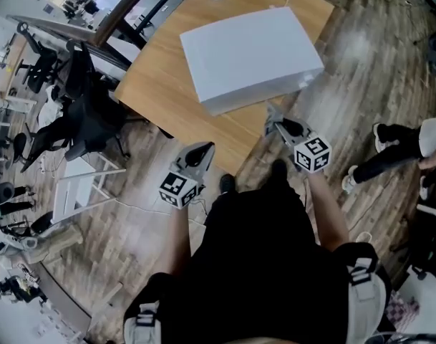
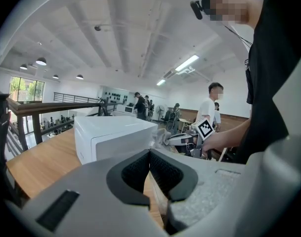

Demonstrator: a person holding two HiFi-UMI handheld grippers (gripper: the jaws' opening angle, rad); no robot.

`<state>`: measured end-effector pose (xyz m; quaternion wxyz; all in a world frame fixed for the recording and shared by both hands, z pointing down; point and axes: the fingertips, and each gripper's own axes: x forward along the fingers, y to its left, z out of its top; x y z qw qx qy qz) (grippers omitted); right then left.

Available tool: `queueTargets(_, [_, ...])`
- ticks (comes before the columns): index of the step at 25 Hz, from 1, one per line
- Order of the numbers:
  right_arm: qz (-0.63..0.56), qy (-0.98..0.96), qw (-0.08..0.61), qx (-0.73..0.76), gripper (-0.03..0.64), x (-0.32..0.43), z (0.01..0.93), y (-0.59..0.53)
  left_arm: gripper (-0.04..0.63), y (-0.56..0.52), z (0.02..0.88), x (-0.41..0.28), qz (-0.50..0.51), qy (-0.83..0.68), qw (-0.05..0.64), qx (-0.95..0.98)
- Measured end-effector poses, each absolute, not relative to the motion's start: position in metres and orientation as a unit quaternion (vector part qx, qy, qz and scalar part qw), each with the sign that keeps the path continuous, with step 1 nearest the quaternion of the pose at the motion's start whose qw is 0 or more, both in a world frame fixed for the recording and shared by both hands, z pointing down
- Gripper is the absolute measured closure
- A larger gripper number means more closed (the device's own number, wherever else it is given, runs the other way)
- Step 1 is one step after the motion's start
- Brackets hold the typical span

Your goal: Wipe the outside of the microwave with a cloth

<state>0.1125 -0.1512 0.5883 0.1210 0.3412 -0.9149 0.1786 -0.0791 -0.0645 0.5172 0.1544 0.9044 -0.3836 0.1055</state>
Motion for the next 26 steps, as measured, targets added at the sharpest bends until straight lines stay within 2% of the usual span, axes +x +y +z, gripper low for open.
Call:
queueTargets(11, [0.202,-0.92,0.089,0.325,0.578,0.164,0.59,-0.149,0.594,-0.08,0.517,-0.02,0.138,-0.369,0.152,0.906])
queueTargets(26, [0.151,-0.958,0.126,0.209,0.578,0.206,0.572,-0.153,0.594,-0.095,0.505,0.068,0.123,-0.404,0.155,0.893])
